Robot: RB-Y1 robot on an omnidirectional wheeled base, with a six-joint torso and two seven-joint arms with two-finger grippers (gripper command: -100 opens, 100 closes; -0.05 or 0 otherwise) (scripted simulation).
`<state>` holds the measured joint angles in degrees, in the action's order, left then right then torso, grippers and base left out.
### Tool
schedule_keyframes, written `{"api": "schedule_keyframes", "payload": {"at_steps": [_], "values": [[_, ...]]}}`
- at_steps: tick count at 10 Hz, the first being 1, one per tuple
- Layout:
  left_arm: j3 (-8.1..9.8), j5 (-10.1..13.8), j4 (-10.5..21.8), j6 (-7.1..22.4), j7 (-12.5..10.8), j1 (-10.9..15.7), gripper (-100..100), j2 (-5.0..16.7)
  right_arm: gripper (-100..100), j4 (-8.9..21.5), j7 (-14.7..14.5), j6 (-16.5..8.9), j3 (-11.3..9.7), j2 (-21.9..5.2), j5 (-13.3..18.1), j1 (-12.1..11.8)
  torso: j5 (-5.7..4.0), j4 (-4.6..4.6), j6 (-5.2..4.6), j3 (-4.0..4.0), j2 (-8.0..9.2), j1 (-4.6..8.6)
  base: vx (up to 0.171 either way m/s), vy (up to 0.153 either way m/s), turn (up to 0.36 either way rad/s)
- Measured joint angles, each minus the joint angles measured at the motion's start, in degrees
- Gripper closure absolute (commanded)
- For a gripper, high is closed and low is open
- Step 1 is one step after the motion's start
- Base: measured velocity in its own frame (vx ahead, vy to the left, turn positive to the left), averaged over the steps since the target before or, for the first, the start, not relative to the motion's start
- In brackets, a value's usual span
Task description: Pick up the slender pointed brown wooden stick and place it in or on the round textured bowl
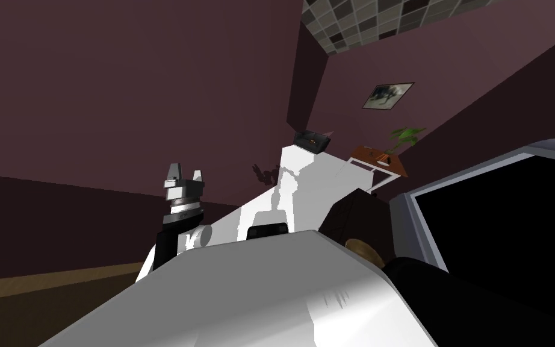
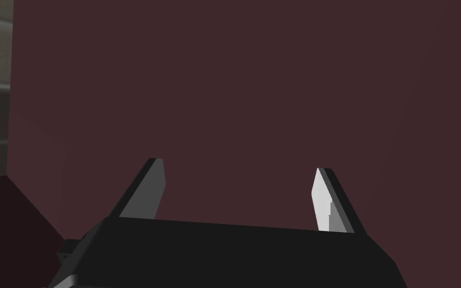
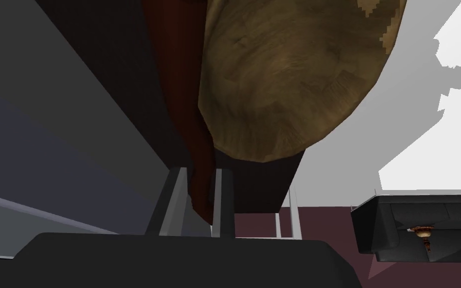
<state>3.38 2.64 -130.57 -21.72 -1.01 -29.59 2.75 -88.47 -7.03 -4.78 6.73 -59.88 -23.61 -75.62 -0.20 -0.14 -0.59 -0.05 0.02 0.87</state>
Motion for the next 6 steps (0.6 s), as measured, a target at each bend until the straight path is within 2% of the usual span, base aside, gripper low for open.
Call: {"api": "schedule_keyframes", "payload": {"at_steps": [2, 4, 5, 6], "values": [[0.00, 0.0, 0.0, 0.0, 0.0, 0.0, 0, 0.0, 100, -1.2, 1.2, -0.5, -1.5, -2.4, -1.6, -0.9, -0.01, 0.00, 0.04, -0.01, -0.02, -0.02, -0.049, -0.059, 0.237], [0.00, 0.0, 0.0, 0.0, 0.0, 0.0, 0, 0.0, 100, -3.4, 2.6, -1.4, -3.0, -4.9, -3.2, -2.2, -0.04, 0.00, 0.05, -0.01, -0.02, 0.14, -0.049, -0.101, 0.228], [0.01, 0.0, 0.0, 0.0, 0.0, 0.0, 0, 0.0, 100, -4.5, 3.2, -1.9, -3.5, -5.9, -3.9, -2.8, -0.06, 0.00, 0.03, 0.01, 0.01, 0.21, -0.028, -0.051, 0.048], [0.01, 0.0, 0.0, 0.0, 0.0, 0.0, 0, 0.0, -100, -4.6, 3.3, -2.0, -3.5, -6.1, -4.0, -2.8, -0.06, -0.01, -0.05, -0.01, -0.02, 0.05, -0.003, -0.010, -0.003]]}}
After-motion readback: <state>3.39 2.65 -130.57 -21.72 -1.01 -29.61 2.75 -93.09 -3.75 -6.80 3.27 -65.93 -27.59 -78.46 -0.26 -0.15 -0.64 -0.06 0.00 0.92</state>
